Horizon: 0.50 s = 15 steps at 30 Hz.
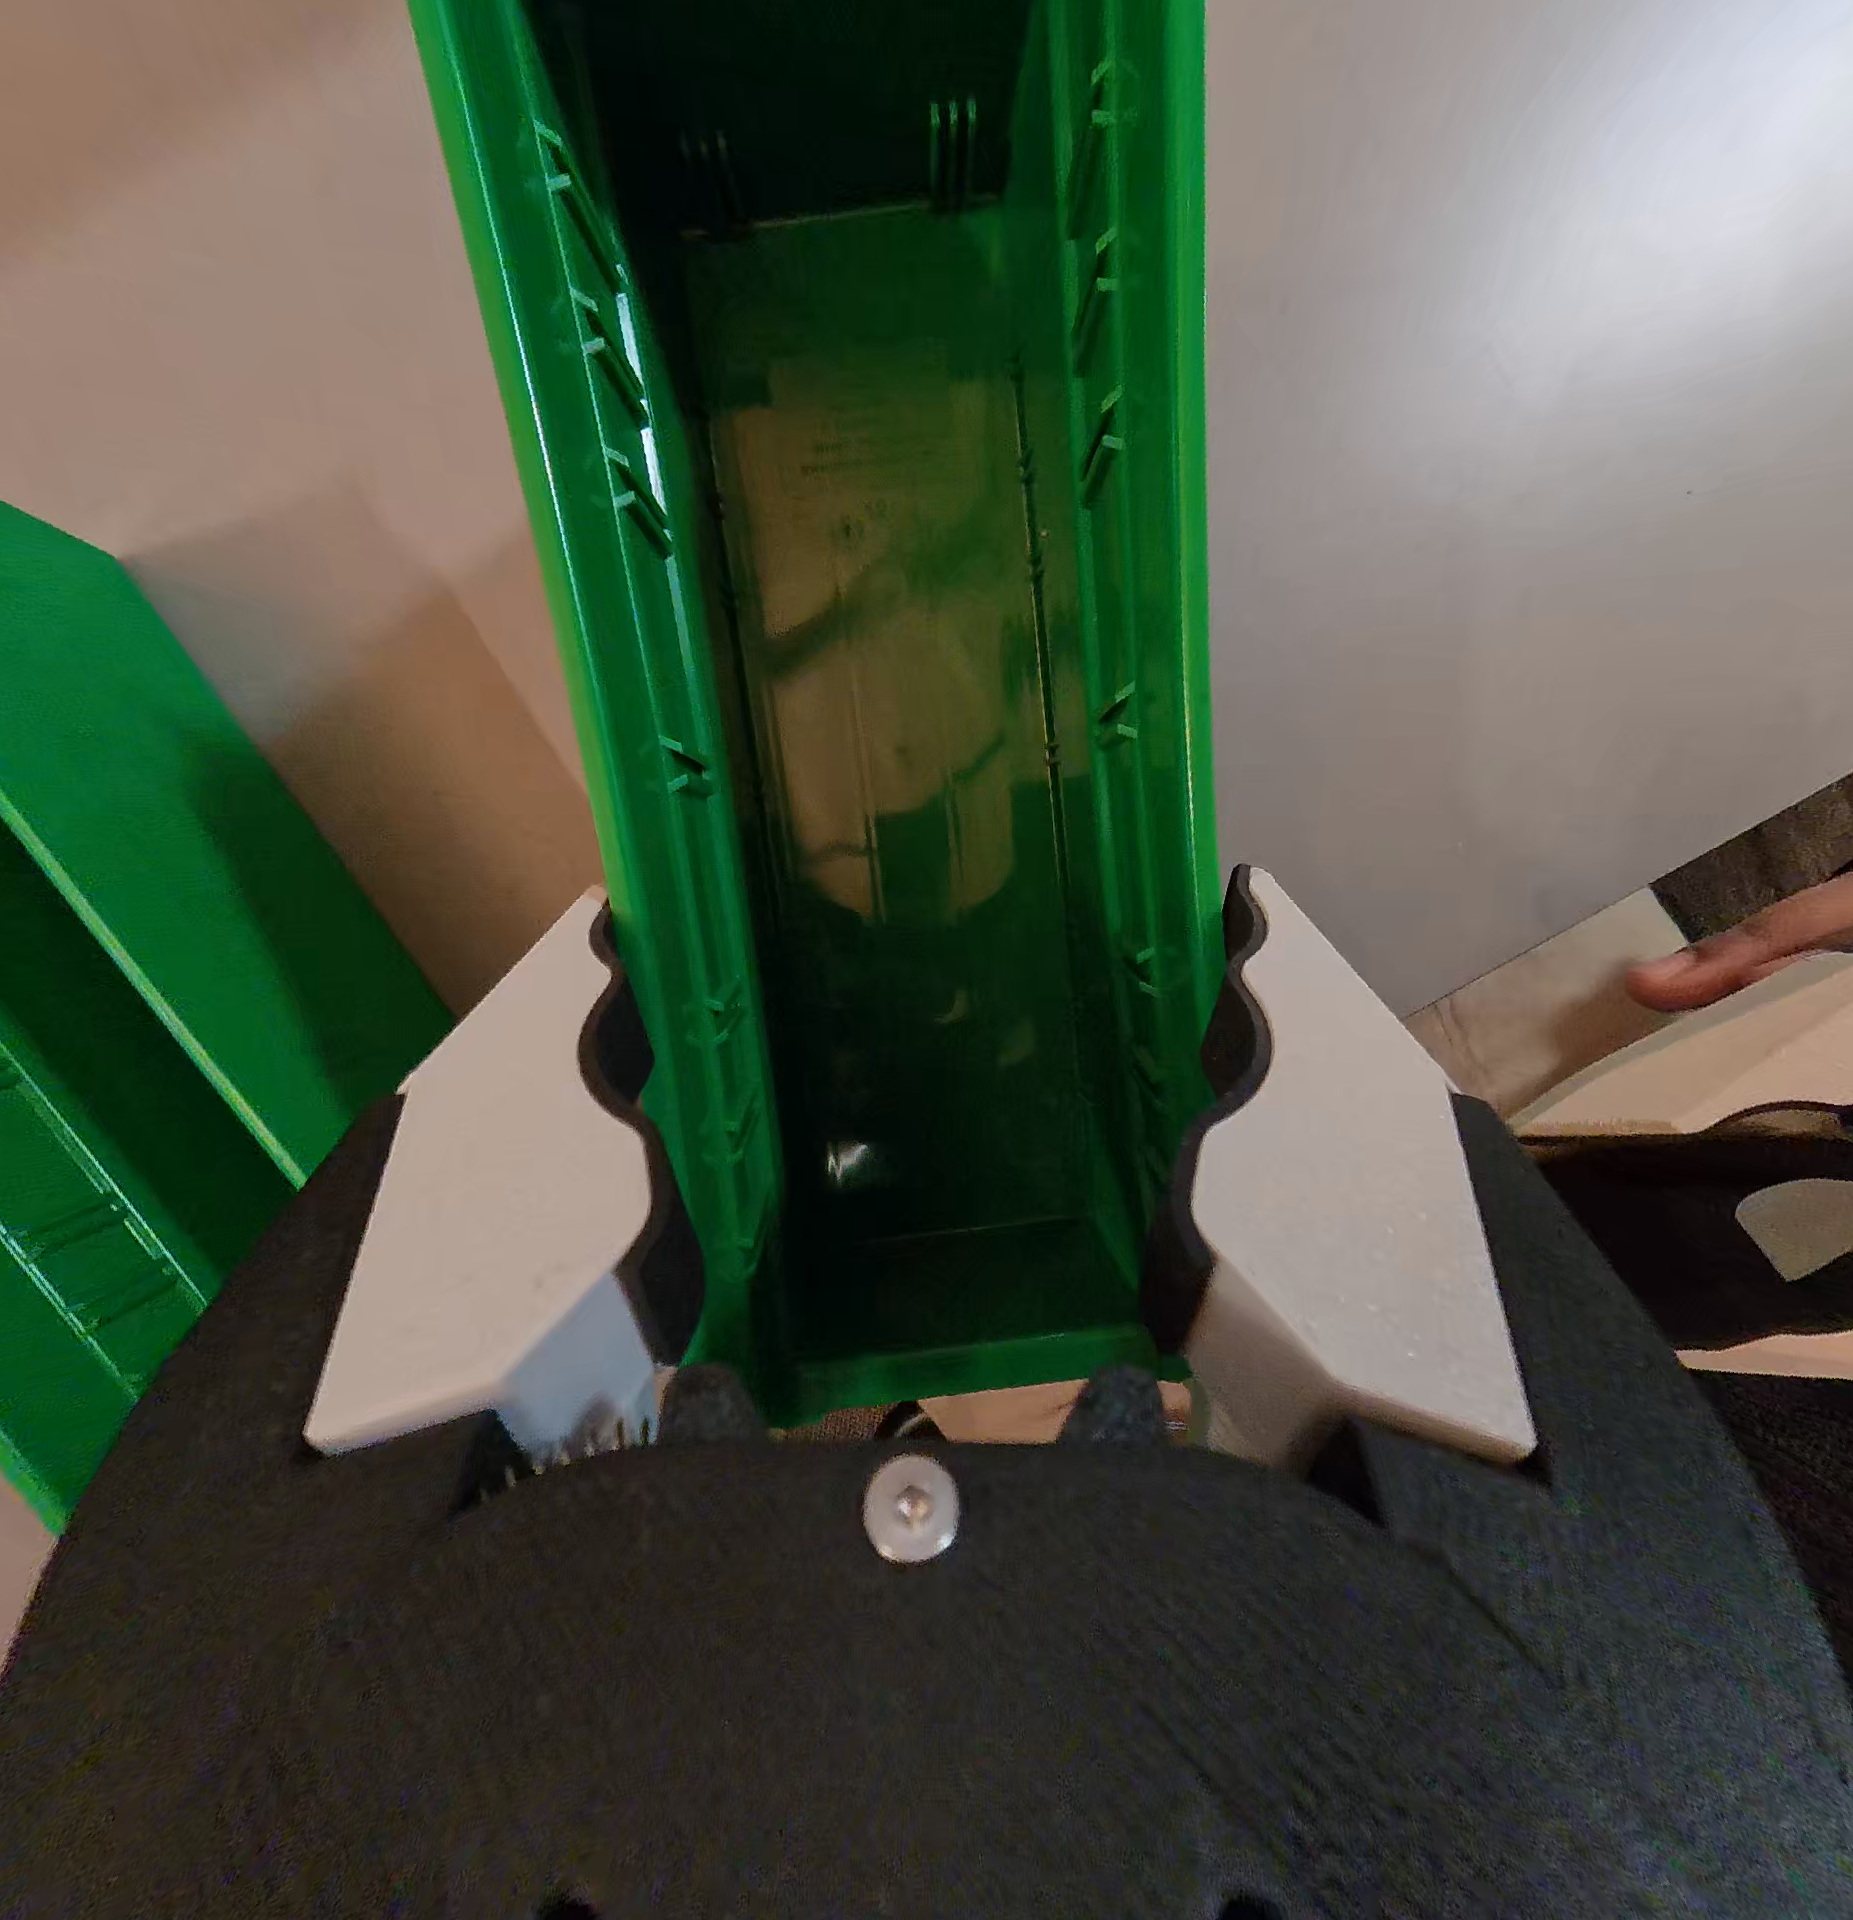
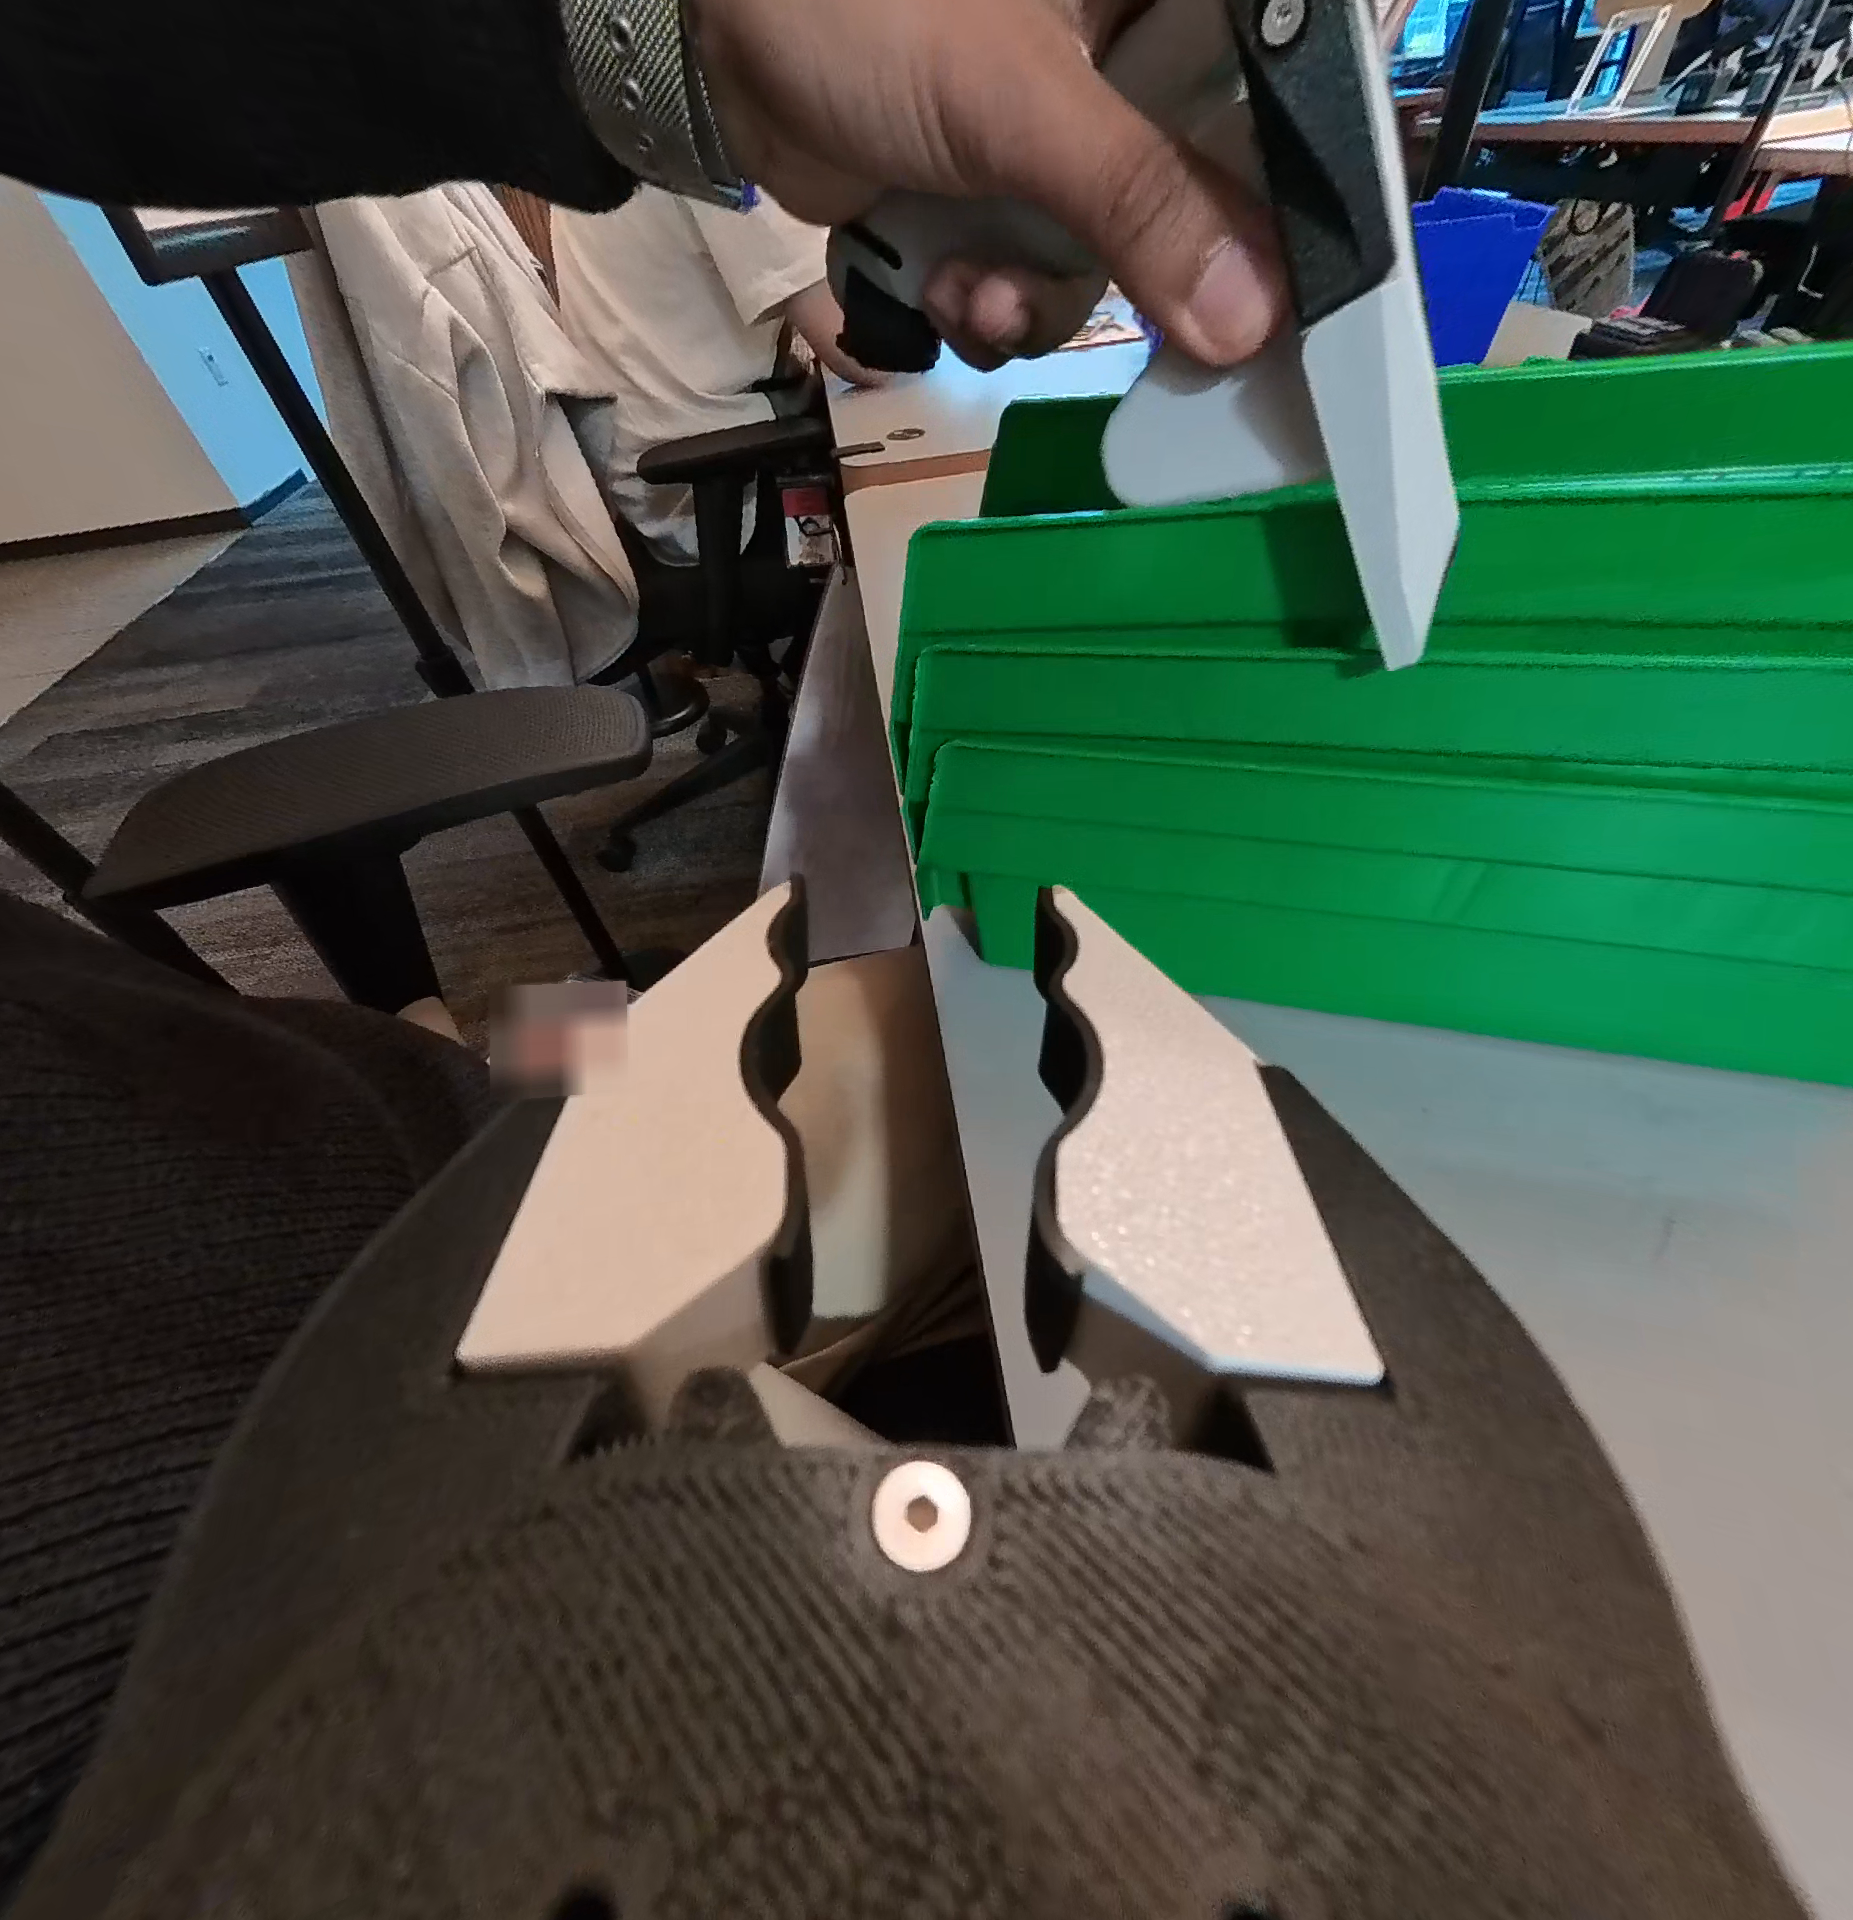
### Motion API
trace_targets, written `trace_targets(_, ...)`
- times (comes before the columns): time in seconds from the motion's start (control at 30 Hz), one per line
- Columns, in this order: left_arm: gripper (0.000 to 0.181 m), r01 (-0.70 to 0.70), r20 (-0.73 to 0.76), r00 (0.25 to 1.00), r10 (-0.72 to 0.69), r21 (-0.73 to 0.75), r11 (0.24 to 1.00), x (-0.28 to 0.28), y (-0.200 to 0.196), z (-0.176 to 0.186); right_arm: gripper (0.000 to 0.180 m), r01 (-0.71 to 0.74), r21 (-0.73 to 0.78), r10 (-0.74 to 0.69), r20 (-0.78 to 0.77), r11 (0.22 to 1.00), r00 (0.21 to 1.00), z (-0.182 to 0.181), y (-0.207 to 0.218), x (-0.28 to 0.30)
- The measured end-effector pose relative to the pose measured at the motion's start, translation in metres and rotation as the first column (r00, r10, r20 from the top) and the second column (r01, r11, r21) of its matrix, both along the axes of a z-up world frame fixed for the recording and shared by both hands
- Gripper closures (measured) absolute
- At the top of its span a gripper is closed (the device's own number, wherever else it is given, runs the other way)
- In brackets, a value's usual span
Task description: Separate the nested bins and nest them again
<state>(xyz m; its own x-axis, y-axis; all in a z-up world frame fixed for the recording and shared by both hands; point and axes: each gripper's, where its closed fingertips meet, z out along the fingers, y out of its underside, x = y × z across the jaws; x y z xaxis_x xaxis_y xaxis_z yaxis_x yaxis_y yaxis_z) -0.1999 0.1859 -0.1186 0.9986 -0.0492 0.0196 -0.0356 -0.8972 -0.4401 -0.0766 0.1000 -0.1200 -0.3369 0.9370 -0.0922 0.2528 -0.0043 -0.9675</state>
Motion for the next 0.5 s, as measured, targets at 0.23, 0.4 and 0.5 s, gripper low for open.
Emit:
trace_targets(0.23, 0.067, -0.001, -0.007, 1.000, 0.000, -0.051, 0.999, -0.0001, 0.0012, -0.0043, 0.137, -0.003, 0.007, 0.003, 0.011, 1.000, 1.000, -0.0031, -0.0020, -0.0003)
trace_targets(0.4, 0.067, -0.006, -0.013, 1.000, 0.005, -0.073, 0.997, -0.0003, 0.0004, -0.0055, 0.137, -0.003, 0.015, 0.003, 0.003, 1.000, 1.000, -0.0009, -0.0031, 0.0006)
trace_targets(0.5, 0.065, -0.013, -0.012, 1.000, 0.012, -0.086, 0.996, 0.0002, -0.0002, -0.0061, 0.137, -0.002, 0.024, 0.002, -0.001, 1.000, 1.000, 0.0001, -0.0038, 0.0012)
